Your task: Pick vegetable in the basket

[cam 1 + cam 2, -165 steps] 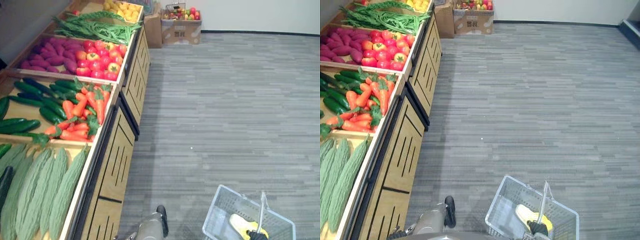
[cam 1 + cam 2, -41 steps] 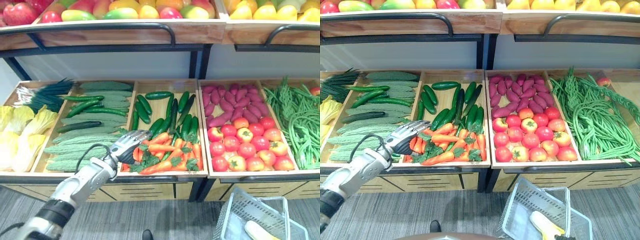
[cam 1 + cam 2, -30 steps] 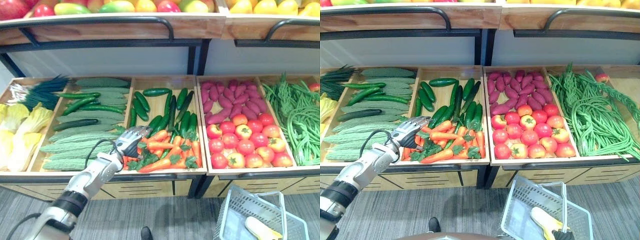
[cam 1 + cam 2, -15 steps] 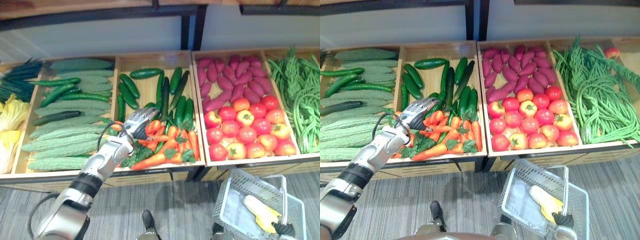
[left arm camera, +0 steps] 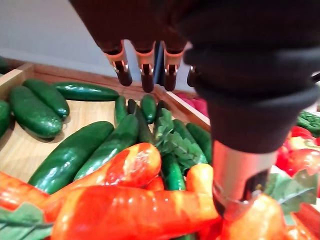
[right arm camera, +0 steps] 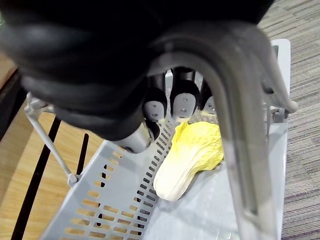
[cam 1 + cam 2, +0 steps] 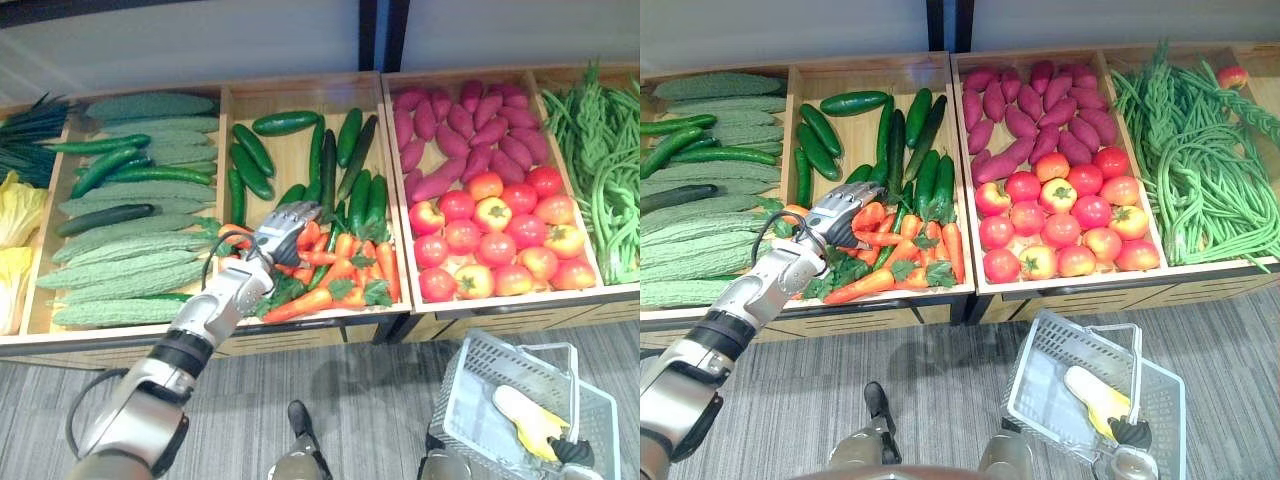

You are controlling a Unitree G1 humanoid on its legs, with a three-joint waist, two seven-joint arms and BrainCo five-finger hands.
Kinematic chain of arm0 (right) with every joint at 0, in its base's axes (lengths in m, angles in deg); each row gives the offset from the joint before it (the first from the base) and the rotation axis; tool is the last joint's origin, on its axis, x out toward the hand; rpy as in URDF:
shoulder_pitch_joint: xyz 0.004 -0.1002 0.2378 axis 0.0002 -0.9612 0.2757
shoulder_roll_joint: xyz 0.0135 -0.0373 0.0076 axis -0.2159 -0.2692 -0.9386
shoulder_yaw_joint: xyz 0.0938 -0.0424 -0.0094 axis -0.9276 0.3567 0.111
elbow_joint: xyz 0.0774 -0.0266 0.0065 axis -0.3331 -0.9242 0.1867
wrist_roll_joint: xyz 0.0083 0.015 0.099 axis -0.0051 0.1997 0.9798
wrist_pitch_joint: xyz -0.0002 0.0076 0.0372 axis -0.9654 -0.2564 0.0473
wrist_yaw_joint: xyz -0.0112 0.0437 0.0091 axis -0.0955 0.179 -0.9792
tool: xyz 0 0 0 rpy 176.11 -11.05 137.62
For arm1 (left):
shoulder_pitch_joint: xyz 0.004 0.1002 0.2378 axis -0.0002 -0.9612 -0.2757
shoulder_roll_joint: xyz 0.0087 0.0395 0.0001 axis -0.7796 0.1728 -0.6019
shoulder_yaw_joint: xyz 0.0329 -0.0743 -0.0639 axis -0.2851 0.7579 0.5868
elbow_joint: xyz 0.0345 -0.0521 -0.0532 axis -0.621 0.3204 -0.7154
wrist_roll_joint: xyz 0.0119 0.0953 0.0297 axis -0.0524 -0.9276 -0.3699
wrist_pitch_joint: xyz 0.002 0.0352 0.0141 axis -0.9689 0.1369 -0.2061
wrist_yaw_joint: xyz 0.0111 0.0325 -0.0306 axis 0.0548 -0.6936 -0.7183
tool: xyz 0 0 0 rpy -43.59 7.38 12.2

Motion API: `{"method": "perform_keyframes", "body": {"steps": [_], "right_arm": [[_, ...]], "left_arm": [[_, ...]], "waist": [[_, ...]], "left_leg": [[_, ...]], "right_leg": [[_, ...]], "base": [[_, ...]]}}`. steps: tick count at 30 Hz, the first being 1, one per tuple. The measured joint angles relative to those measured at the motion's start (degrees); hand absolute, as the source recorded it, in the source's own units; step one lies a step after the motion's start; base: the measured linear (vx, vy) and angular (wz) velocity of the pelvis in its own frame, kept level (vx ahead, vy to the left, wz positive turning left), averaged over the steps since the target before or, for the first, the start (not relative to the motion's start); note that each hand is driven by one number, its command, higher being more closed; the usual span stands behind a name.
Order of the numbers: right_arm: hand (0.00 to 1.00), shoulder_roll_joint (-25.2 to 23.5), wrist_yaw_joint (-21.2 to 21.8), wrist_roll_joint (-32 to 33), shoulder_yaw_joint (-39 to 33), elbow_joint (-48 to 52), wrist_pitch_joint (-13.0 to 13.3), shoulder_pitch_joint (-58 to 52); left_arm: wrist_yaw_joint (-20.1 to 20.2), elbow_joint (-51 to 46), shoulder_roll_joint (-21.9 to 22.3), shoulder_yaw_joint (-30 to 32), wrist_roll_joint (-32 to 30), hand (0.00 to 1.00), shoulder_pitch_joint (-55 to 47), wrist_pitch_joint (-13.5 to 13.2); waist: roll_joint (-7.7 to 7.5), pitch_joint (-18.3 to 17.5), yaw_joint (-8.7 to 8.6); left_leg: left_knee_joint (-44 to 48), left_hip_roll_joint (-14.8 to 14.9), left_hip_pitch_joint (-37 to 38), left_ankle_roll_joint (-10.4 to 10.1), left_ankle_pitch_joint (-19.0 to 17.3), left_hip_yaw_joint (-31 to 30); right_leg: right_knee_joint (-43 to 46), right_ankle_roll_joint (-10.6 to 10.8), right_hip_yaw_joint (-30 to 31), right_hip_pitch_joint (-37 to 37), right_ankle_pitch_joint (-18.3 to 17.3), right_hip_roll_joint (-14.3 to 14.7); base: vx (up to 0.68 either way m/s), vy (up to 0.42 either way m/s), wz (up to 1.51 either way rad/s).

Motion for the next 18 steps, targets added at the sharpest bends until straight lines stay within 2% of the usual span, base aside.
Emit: {"method": "perform_keyframes", "body": {"steps": [18], "right_arm": [[1.00, 2.02, 0.00, 0.03, 0.64, 1.19, 0.00, 2.24]], "left_arm": [[-0.05, 8.41, 1.13, 0.33, 0.06, 0.00, 2.48, 2.38]], "waist": [[-0.35, 3.21, -0.22]], "left_leg": [[-0.07, 0.11, -1.77, 0.22, 0.17, 1.37]], "right_leg": [[0.56, -0.12, 1.59, -3.31, 0.64, 0.05]], "base": [[0.02, -0.008, -0.04]]}}
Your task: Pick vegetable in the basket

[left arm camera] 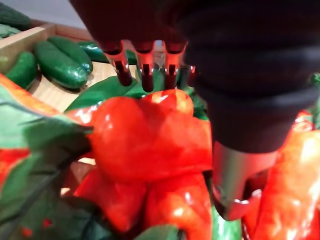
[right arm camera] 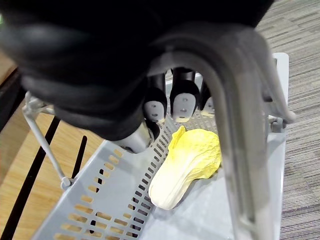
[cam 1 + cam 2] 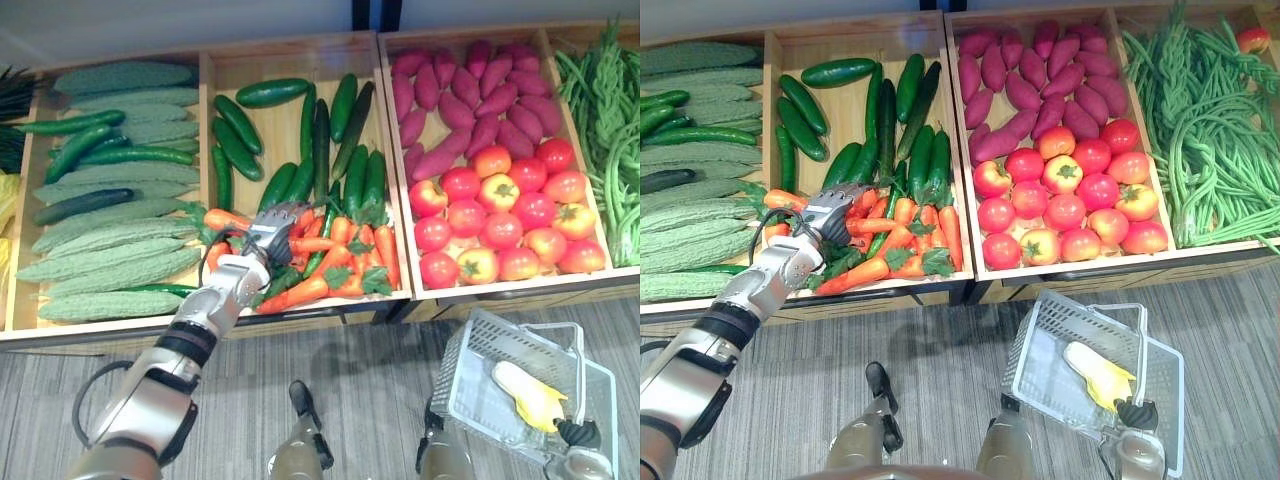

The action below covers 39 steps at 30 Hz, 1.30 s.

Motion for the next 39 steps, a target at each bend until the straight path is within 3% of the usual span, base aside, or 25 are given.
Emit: {"method": "perform_keyframes", "body": {"steps": [5, 6, 17, 32, 39], "right_arm": [[1.00, 0.18, -0.02, 0.01, 0.06, -0.04, 0.00, 0.99], [1.00, 0.22, -0.10, 0.05, 0.44, -0.04, 0.00, 1.15], [1.00, 0.83, -0.19, 0.06, 4.30, -0.05, 0.05, 3.36], [1.00, 1.21, -0.20, -1.08, 3.96, -1.80, 0.05, 1.62], [1.00, 1.18, -0.23, -1.12, 0.84, -2.76, -0.20, 0.11]], "left_arm": [[-1.09, 1.27, 0.63, 2.42, 0.06, 0.00, 0.23, 0.09], [-1.44, 1.68, 1.10, 2.93, 0.05, 1.00, 0.33, 0.04], [-3.59, 3.69, 2.40, 5.28, 0.04, 1.00, 2.44, 0.11], [-2.03, 4.27, 2.97, 3.21, -0.11, 1.00, -0.77, 1.40], [-1.92, -5.00, 0.33, 9.45, -1.21, 1.00, -4.70, 2.06]], "waist": [[-0.21, 0.79, -0.06], [-0.25, 0.96, -0.08], [-0.59, 1.84, -0.17], [-0.57, 1.84, -1.08], [-0.31, 1.66, -0.64]], "left_leg": [[0.10, 0.14, -0.85, 0.06, 0.12, 0.04], [0.06, 0.25, -0.86, 0.06, 0.12, 0.06], [-0.16, 0.39, -1.85, 0.22, 0.23, 0.65], [-0.08, 0.28, 1.28, 0.17, 0.28, 0.22], [-0.18, -0.39, 3.40, 0.17, 0.26, -1.35]], "right_leg": [[-0.80, 0.02, 0.44, -0.77, 0.85, 0.23], [-0.80, 0.02, 0.47, -0.80, 0.85, 0.26], [-1.77, -0.02, 1.17, -1.83, 1.86, 0.61], [-2.64, 0.15, 1.08, 1.73, 2.09, 0.63], [-3.14, 0.21, -0.67, 5.35, 2.02, -0.02]], "base": [[0.03, -0.011, -0.05], [0.00, 0.000, 0.00], [0.00, -0.003, -0.02], [0.02, -0.005, -0.01], [0.02, 0.001, 0.12]]}}
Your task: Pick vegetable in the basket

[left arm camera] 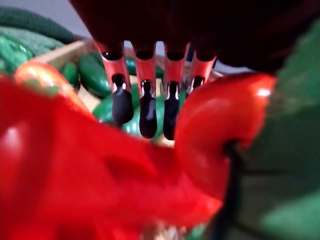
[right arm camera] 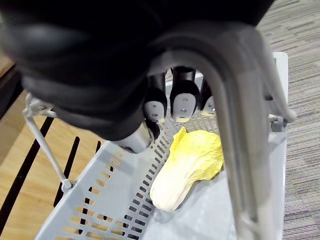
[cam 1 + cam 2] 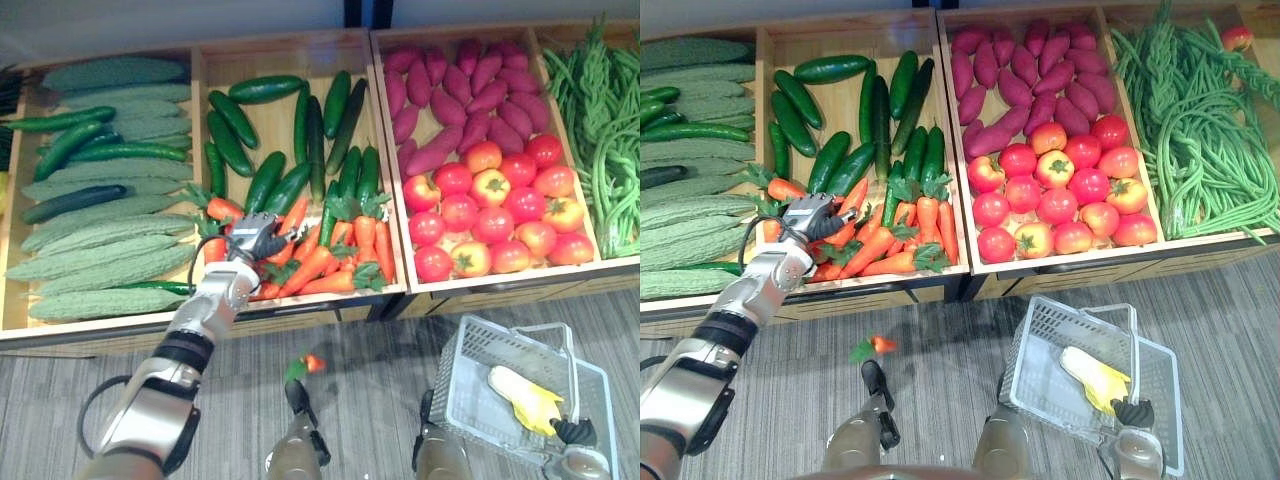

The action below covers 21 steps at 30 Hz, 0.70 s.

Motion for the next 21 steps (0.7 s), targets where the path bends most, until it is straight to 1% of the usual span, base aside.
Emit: {"method": "perform_keyframes", "body": {"steps": [3, 5, 11, 13, 15, 17, 18, 19, 21], "right_arm": [[1.00, 0.00, 0.00, -0.01, -1.75, 0.00, -0.02, -0.33], [1.00, -0.21, 0.00, -0.01, -1.75, -0.01, -0.02, -0.72], [1.00, -1.20, 0.03, -0.08, -2.12, -0.01, -0.14, -3.29], [1.00, -1.20, 0.05, -0.13, -2.13, -0.01, -0.18, -3.59], [1.00, -1.20, 0.07, -0.33, -2.13, -0.01, -0.23, -3.94], [1.00, -0.87, 0.10, -2.26, -2.13, 0.09, -0.24, -3.85], [1.00, -0.59, 0.17, -2.46, -2.07, 0.14, -0.25, -3.58], [1.00, 0.68, 0.42, -3.93, -1.91, 0.51, -0.25, -3.26], [1.00, 2.65, 0.88, -5.70, -1.10, 1.80, -0.26, -3.18]], "left_arm": [[-0.02, -3.94, -1.51, 1.83, -0.10, 1.00, -0.23, -0.19], [0.01, -4.77, -2.17, 2.00, -0.50, 1.00, -0.48, -0.18], [0.13, -10.64, -3.57, 2.01, -0.56, 1.00, -2.67, -0.84], [0.14, -12.11, -3.76, 2.00, -0.58, 1.00, -2.71, -0.88], [0.17, -14.00, -4.05, 1.81, -0.82, 1.00, -2.99, -0.95], [0.52, -18.93, -6.62, 1.33, -0.84, 1.00, -4.65, -2.85], [0.62, -20.17, -7.24, 1.17, -0.83, 1.00, -5.10, -3.18], [0.95, -22.84, -8.65, 0.29, -0.80, 1.00, -5.98, -4.33], [1.06, -25.47, -9.94, -0.89, -0.79, 1.00, -7.37, -5.57]], "waist": [[0.10, -0.11, 0.26], [0.08, -0.43, 0.41], [0.30, -5.31, 0.94], [0.29, -5.60, 1.04], [0.31, -6.64, 1.16], [0.19, -8.53, 0.77], [0.16, -8.78, 0.81], [0.17, -8.89, 1.30], [0.25, -9.21, 1.35]], "left_leg": [[-0.01, -0.20, 0.36, 0.03, 0.03, -0.43], [-0.02, -0.22, 1.20, 0.02, 0.01, -0.51], [-0.03, -0.14, 2.06, -0.13, -0.12, -0.68], [-0.03, -0.12, 3.24, -0.16, -0.15, -0.65], [-0.04, 0.02, 3.82, -0.34, -0.37, -0.38], [-0.04, 0.33, 4.17, -0.69, -0.77, 0.17], [-0.04, 0.38, 4.43, -0.71, -0.80, 0.48], [-0.04, 0.53, 5.70, -0.86, -1.00, 1.69], [-0.04, 0.63, 6.78, -1.09, -1.27, 3.00]], "right_leg": [[-0.11, 0.00, -0.38, 0.78, 0.01, -0.19], [-0.39, 0.00, -0.63, 1.95, 0.01, -0.21], [-1.12, 0.00, -1.42, 3.57, 0.02, -0.14], [-1.33, 0.00, -1.49, 4.84, 0.02, -0.14], [-1.58, -0.01, -1.52, 5.44, 0.02, 0.02], [-1.88, -0.10, -1.15, 5.41, 0.00, 0.31], [-1.98, -0.19, -0.86, 5.48, -0.06, 0.37], [-2.04, -0.62, 0.41, 5.59, -0.17, 0.54], [-2.55, -0.72, 1.50, 5.77, -0.12, 0.67]], "base": [[0.00, 0.006, 0.10], [0.00, 0.001, 0.05], [0.03, -0.009, 0.03], [0.00, 0.000, 0.00], [0.00, -0.003, -0.02], [0.00, -0.009, -0.12], [0.00, -0.009, -0.31], [-0.01, -0.006, -0.37], [-0.01, -0.004, -0.36]]}}
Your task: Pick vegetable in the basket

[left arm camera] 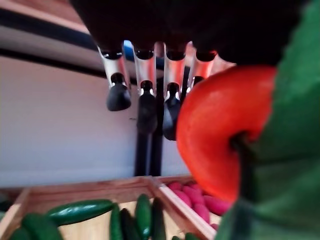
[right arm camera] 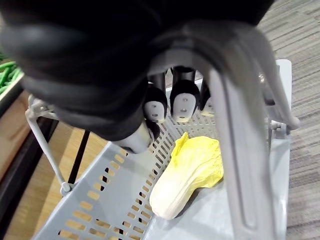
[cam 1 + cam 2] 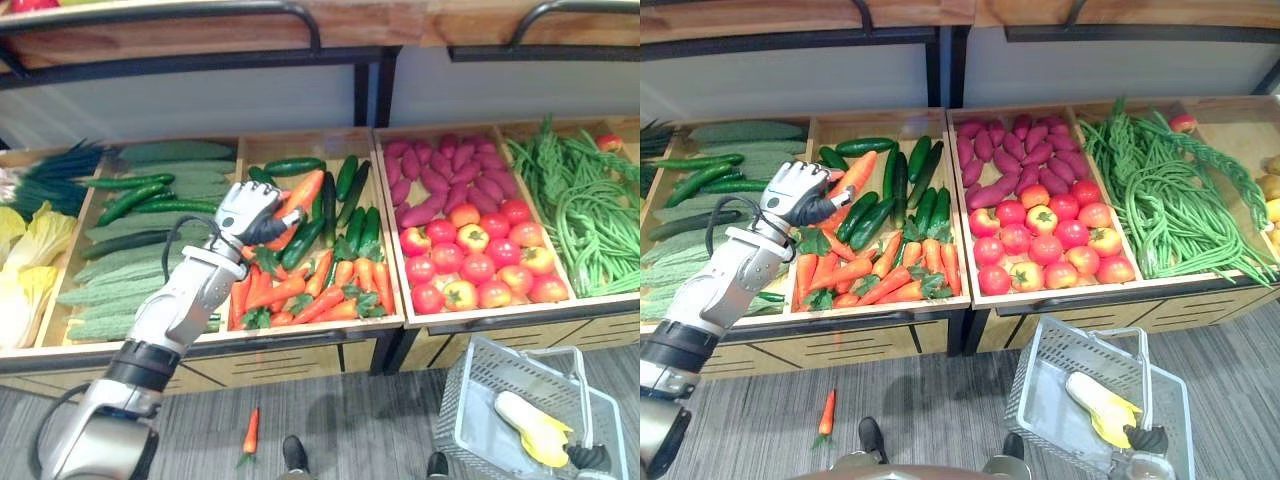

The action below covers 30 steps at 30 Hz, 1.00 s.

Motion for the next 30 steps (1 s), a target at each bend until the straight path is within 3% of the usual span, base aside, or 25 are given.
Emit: {"method": "perform_keyframes", "body": {"steps": [5, 11, 15, 22, 26, 30], "right_arm": [[1.00, 10.04, 3.14, -5.54, 6.82, 9.15, 0.59, -1.58], [1.00, 19.25, 5.63, -5.52, 13.98, 20.44, 3.39, -1.70], [1.00, 24.07, 6.93, -5.59, 16.55, 29.90, 5.18, -2.41], [1.00, 31.06, 9.33, -5.07, 19.41, 41.62, 8.10, -3.32], [1.00, 37.80, 13.48, -1.26, 24.23, 46.79, 12.22, -3.42], [1.00, 42.53, 17.99, 4.30, 27.97, 48.57, 13.84, -3.42]], "left_arm": [[1.48, -9.16, -2.09, -3.75, 0.49, 1.00, -5.84, -4.42], [4.89, -13.52, -3.24, -8.00, 3.24, 1.00, -9.03, -8.64], [6.56, -16.59, -3.84, -11.68, 5.39, 1.00, -8.38, -9.72], [9.52, -23.77, -3.99, -16.65, 9.39, 1.00, -7.69, -11.51], [11.12, -24.66, -4.09, -19.72, 12.10, 1.00, -5.07, -12.88], [12.46, -26.26, -4.56, -22.74, 14.51, 1.00, -2.58, -13.24]], "waist": [[0.07, -1.63, -0.40], [0.13, -4.18, -2.06], [0.33, -4.49, -3.26], [0.73, -4.72, -3.13], [1.48, -4.99, -3.41], [1.95, -5.10, -3.92]], "left_leg": [[0.00, 0.37, 3.13, -1.15, -1.08, 5.24], [0.02, 2.43, 8.83, -2.95, -2.24, 14.41], [0.41, 3.58, 11.94, -4.14, -2.81, 19.73], [0.43, 3.84, 15.79, -6.26, -4.46, 26.88], [0.44, 3.87, 16.36, -6.66, -4.60, 29.50], [0.45, 4.04, 17.39, -7.08, -4.78, 31.01]], "right_leg": [[-0.12, -0.36, 4.65, -1.75, 0.28, 0.59], [-0.34, -0.49, 13.01, -3.01, 1.95, 4.34], [-0.40, -0.87, 17.21, -3.72, 3.45, 6.95], [-0.22, -0.85, 22.57, -4.44, 3.39, 9.27], [0.05, -0.85, 24.52, -5.77, 3.45, 10.27], [0.20, -0.93, 25.61, -5.74, 3.53, 11.04]], "base": [[0.03, -0.008, -0.58], [0.10, -0.030, -0.81], [0.07, -0.027, -0.68], [-0.02, -0.003, -0.47], [-0.02, 0.004, -0.31], [0.00, 0.020, -0.19]]}}
